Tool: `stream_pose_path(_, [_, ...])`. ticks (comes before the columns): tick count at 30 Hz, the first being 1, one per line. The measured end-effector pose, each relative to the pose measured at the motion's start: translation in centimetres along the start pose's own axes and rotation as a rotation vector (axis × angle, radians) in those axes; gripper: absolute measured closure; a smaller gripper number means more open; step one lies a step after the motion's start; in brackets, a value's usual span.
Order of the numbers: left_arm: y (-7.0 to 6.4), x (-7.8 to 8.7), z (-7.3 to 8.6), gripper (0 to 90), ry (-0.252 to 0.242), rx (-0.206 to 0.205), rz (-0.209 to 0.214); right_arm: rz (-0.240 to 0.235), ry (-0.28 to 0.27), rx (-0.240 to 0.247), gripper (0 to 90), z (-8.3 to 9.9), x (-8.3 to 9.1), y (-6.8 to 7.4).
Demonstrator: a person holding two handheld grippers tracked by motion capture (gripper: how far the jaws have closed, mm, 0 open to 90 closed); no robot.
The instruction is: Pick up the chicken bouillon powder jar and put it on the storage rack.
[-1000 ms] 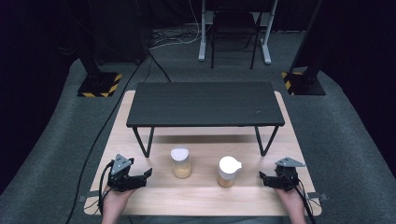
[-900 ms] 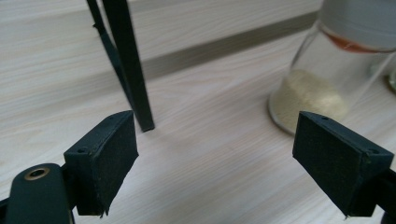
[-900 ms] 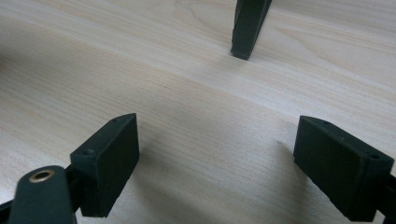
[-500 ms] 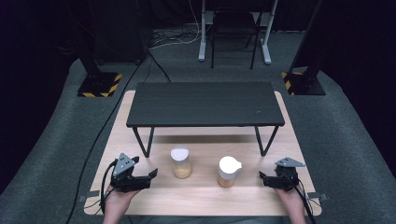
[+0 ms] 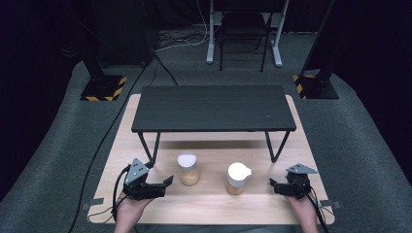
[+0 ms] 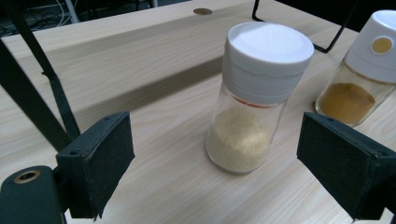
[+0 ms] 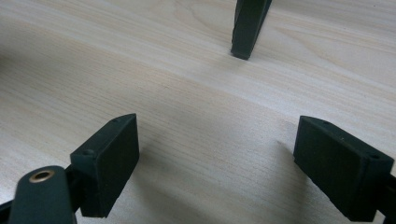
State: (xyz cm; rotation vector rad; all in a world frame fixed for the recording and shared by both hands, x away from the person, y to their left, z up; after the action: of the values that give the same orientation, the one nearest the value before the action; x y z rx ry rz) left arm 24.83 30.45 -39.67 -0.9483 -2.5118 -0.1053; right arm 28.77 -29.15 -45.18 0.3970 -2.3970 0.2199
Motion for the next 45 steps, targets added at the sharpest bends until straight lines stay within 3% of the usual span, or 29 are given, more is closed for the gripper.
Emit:
stream_pose_path(12, [-0.9, -1.9, -0.9, 11.2, 0.001, -0.046, 0.038, 0.001, 0.0, 0.0, 13.2, 0.0, 0.0, 0.0])
stream_pose_path(27, [-1.4, -5.0, -1.0, 12.4, 0.009, -0.064, 0.056, 0.0, 0.0, 0.001, 13.1, 0.0, 0.0, 0.0])
stream_pose_path(45, [-0.9, -8.2, -0.9, 21.3, 0.021, -0.04, 0.077, 0.0, 0.0, 0.001, 13.0, 0.0, 0.0, 0.0])
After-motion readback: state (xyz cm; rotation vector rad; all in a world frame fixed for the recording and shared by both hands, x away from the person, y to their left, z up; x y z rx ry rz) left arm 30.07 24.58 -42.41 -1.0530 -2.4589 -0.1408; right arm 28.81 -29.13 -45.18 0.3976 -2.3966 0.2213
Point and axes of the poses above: each handheld gripper's, and its own axes: x roughly backward along the jaws, z roughly out of its underside, y roughly to its left, the point moved 3 cm from there along -x, roughly forward along the jaws, and after that the axes turned 4 degrees about z, right-handed, at the moved point
